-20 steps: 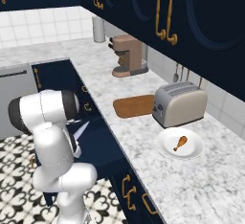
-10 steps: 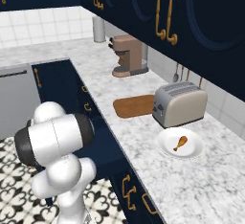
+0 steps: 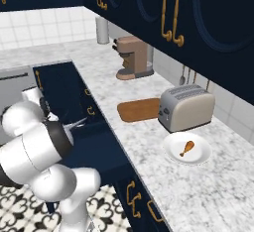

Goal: Pick up the knife from the drawer and place it on the cutting board. Then place the meat from the plate to the cutting board.

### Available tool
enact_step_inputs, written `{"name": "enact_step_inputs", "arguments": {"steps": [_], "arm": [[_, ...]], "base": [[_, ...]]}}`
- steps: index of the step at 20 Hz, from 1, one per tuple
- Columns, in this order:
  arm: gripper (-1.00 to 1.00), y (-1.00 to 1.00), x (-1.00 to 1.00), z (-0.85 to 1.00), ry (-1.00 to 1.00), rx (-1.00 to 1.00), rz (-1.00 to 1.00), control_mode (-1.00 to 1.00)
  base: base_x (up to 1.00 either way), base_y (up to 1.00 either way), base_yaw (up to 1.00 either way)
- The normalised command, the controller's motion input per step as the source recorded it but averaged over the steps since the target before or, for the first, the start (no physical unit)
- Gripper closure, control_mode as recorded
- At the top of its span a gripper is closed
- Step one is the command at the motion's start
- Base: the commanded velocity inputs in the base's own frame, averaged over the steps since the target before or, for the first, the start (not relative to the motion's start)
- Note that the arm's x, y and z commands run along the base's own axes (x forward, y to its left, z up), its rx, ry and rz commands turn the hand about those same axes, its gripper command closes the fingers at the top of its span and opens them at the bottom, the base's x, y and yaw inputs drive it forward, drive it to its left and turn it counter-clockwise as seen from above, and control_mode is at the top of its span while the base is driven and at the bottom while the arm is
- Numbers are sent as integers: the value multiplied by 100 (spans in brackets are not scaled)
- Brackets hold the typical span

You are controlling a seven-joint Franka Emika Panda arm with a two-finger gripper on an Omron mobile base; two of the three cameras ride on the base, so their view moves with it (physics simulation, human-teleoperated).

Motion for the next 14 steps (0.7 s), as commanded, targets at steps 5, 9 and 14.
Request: {"name": "enact_step_inputs", "arguments": {"steps": [5, 9, 14], "arm": [[100, -22, -1, 69, -10, -12, 2, -100], [100, -83, 1, 34, -32, 10, 0, -100], [100, -100, 22, 2, -10, 37, 0, -100]], "base": [[0, 0, 0], [0, 0, 0], [0, 0, 0]]}}
